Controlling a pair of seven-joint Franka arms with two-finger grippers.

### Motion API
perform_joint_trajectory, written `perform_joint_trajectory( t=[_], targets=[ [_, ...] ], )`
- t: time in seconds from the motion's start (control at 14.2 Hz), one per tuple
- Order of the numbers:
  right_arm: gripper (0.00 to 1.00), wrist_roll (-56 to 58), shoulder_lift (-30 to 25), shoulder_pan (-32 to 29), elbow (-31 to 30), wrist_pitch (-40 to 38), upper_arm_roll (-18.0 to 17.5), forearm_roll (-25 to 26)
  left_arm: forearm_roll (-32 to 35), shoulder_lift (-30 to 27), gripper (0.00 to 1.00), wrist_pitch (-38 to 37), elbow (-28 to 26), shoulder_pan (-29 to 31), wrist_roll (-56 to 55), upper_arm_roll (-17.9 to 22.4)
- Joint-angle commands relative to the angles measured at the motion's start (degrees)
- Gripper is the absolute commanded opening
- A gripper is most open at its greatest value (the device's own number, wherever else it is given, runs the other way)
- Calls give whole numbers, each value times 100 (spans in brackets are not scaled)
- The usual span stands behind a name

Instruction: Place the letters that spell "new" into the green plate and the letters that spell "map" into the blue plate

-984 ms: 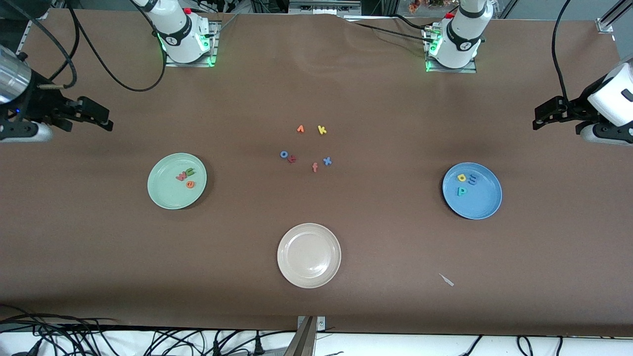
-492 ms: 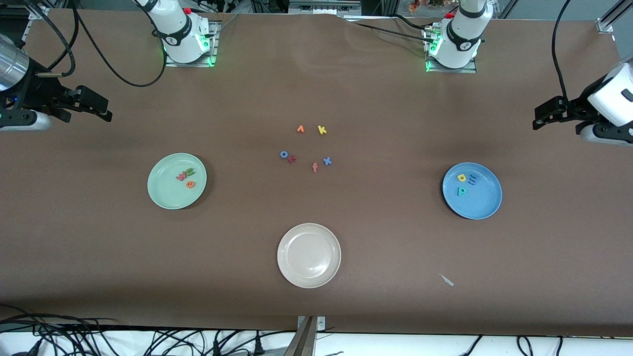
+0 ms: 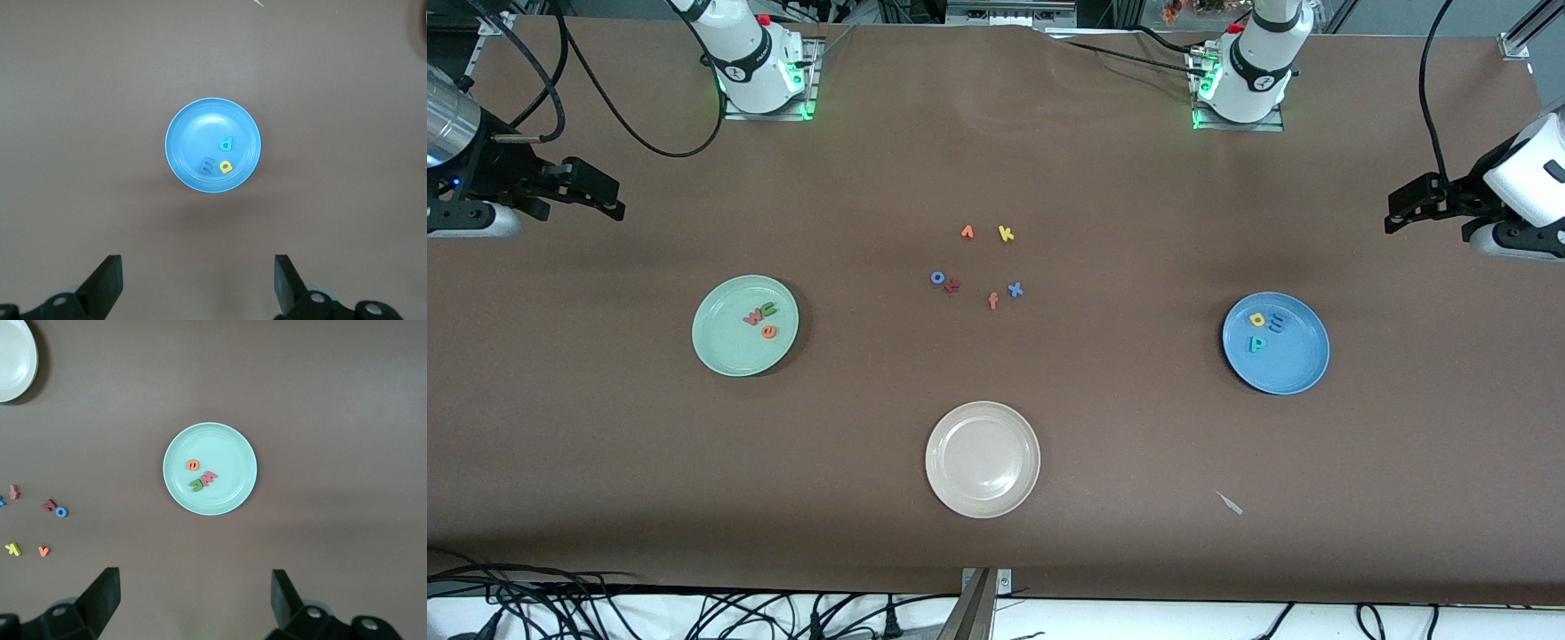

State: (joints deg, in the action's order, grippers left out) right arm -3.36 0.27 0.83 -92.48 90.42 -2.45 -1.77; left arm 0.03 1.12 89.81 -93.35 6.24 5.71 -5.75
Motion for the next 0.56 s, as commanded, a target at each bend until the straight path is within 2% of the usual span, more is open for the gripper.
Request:
perform_joint_trajectory(
  t=[0.0, 0.49],
  targets=[
    [100, 55, 17, -92, 168, -112, -80, 81, -56, -6, 100, -95, 54, 35, 53, -23],
    [100, 29, 96, -48, 151, -182, -98, 186, -56, -6, 100, -95, 54, 26, 44, -23]
  ],
)
